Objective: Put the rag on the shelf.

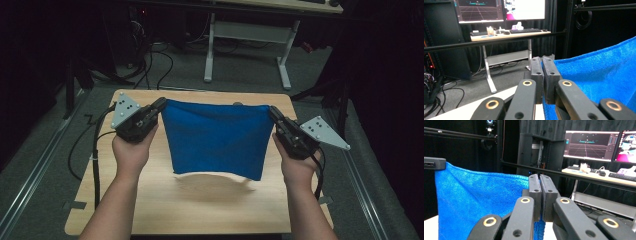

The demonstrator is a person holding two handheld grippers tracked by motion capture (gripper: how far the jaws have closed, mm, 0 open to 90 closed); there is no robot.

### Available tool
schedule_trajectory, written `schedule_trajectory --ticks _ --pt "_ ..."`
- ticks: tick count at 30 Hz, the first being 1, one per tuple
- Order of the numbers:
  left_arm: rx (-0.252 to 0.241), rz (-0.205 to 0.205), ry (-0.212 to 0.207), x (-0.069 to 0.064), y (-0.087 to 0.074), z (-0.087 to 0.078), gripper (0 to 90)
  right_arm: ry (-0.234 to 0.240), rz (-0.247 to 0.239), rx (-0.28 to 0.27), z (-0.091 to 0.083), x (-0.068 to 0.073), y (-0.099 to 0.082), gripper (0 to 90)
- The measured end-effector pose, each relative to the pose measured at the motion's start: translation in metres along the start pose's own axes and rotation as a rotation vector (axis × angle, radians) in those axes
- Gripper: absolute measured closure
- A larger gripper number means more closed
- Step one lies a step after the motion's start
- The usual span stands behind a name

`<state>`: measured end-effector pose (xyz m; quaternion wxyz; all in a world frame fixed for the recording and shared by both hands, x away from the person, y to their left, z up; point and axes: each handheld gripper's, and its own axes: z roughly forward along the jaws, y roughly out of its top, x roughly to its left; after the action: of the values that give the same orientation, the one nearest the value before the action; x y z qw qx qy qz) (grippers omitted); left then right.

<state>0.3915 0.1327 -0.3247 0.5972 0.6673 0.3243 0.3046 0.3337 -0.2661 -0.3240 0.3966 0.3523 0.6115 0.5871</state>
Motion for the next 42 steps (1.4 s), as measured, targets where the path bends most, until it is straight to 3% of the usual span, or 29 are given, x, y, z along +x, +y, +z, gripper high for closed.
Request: schedule_trajectory --ticks 6,10,14,19,27,35,42 --pt "-0.004 0.001 -0.003 0.002 0.005 0.007 88.4 -0.012 0.003 0.002 0.003 -0.003 0.001 89.0" --pt "-0.006 0.022 0.004 0.004 0.01 0.014 88.4 -0.032 0.006 0.009 0.009 -0.008 0.001 89.0" --pt "-0.01 0.019 0.014 0.006 0.012 0.022 88.4 -0.045 0.031 0.023 0.017 -0.014 0.001 89.0" --pt "0.001 0.05 0.036 0.011 0.015 0.033 88.3 -0.057 0.02 0.034 0.027 -0.019 0.006 89.0" --pt "0.006 0.035 0.064 0.027 0.012 0.053 88.4 -0.059 0.033 0.039 0.051 -0.027 0.01 89.0" --pt "0.046 0.069 0.125 0.043 0.013 0.079 88.3 -0.061 0.072 0.083 0.083 -0.037 0.002 89.0" --pt "0.068 0.074 0.149 0.053 0.021 0.099 88.3 -0.068 0.067 0.121 0.102 -0.044 0.002 89.0"
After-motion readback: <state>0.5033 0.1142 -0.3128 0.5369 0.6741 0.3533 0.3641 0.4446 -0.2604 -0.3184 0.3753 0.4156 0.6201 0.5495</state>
